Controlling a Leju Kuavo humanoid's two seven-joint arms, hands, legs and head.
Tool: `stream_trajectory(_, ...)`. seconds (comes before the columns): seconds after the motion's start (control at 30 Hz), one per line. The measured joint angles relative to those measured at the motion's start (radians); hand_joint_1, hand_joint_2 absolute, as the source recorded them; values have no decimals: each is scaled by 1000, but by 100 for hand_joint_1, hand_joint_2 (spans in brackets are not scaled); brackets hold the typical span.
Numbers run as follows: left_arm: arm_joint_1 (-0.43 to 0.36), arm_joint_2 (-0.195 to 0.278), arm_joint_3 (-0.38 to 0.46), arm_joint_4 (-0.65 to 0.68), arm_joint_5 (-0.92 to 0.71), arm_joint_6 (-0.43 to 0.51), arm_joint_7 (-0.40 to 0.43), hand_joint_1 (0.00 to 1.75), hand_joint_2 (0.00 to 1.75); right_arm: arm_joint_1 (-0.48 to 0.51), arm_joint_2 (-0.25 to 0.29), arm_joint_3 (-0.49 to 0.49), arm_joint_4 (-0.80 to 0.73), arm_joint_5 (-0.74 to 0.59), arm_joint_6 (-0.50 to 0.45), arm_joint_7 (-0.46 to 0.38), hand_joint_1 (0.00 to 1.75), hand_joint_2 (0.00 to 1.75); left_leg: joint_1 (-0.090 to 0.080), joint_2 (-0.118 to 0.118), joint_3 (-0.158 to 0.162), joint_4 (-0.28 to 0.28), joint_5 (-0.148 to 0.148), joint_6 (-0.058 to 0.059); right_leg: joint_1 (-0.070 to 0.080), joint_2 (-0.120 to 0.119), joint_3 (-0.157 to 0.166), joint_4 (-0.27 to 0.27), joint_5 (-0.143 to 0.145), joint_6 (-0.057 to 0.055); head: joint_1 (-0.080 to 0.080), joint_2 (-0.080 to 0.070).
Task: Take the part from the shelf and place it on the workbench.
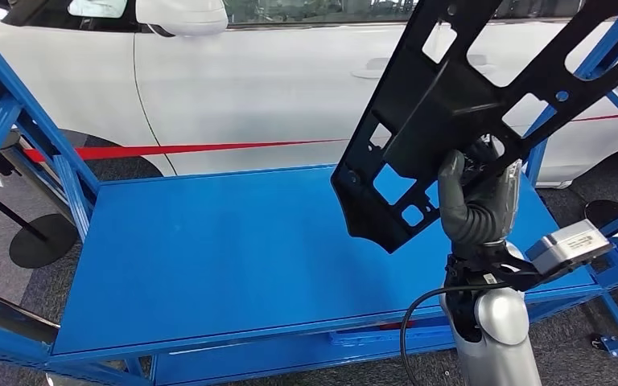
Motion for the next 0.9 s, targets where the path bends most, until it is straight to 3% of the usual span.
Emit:
stream_trajectory(0.07,-3,-1,0,0,0,0,0,0,0,1,-5,-3,-11,0,0,0,175,175,-3,0,3,-1,-2,-5,6,-2,63,-128,47,-12,0,0)
stream_trajectory(0.1,-4,-1,0,0,0,1,-1,0,0,2,-7,-4,-15,0,0,0,175,175,-4,0,4,-2,-3,-9,10,-3,78,-161,54,-17,0,0)
stream_trajectory(0.17,-6,-2,0,0,2,6,2,0,0,5,-9,-7,-20,-1,-4,-2,175,175,-3,0,5,-6,-3,-20,16,-3,79,-170,53,-25,0,0)
stream_trajectory(0.23,-8,-2,2,0,10,26,18,0,0,16,-10,-9,-26,-9,-18,-13,175,175,-3,1,5,2,-12,-31,9,-5,87,-182,59,-34,0,0)
stream_trajectory(0.3,-10,-2,8,0,19,54,46,0,0,35,-12,-9,-29,-28,-36,-43,175,175,-3,1,-24,74,-61,-39,4,-10,95,-194,66,-44,-1,0)
stream_trajectory(0.37,-10,-2,15,0,23,78,68,0,0,65,-16,-9,-28,-45,-47,-90,175,175,-2,0,-80,202,-130,-43,6,-12,92,-194,67,-48,-1,0)
stream_trajectory(0.4,-9,-2,19,0,25,89,76,0,0,85,-18,-9,-27,-50,-47,-116,175,175,-1,1,-102,249,-147,-45,7,-13,89,-192,67,-48,-1,0)
stream_trajectory(0.43,-8,-2,22,0,26,100,85,0,0,108,-22,-9,-26,-56,-45,-143,175,175,-1,1,-107,264,-145,-46,7,-13,87,-189,67,-48,-1,0)
stream_trajectory(0.47,-8,-2,24,0,26,114,95,0,0,134,-26,-9,-26,-62,-40,-171,175,175,-1,1,-93,239,-123,-46,8,-13,85,-186,67,-47,-1,0)
stream_trajectory(0.53,-8,-2,28,0,28,139,116,0,0,193,-32,-8,-26,-77,-29,-230,175,175,-2,0,-24,107,-61,-41,8,-12,83,-179,65,-44,-1,0)
stream_trajectory(0.6,-7,-2,34,0,32,158,131,0,0,262,-34,-7,-28,-95,-16,-283,175,175,-4,-2,23,10,-27,-32,11,-13,80,-171,63,-36,-1,0)
stream_trajectory(0.7,-3,-3,47,0,45,178,141,0,0,367,-33,-4,-32,-115,7,-325,175,175,-8,-2,25,-7,-15,-14,12,-12,77,-168,68,-21,-1,0)
stream_trajectory(0.77,-1,-3,56,1,53,188,142,0,0,425,-30,-7,-34,-123,17,-333,175,175,-5,2,19,-14,-1,1,7,-8,65,-141,37,-9,0,0)
stream_trajectory(0.87,-1,-1,69,1,58,197,142,0,0,493,-20,-29,-38,-128,35,-335,175,175,-4,7,-6,-16,21,11,-1,-5,10,21,-91,6,0,0)
stream_trajectory(0.9,0,0,73,1,61,201,142,0,0,510,-15,-40,-39,-128,44,-335,175,175,-4,7,-17,-14,28,11,-3,-5,-2,73,-119,10,0,0)
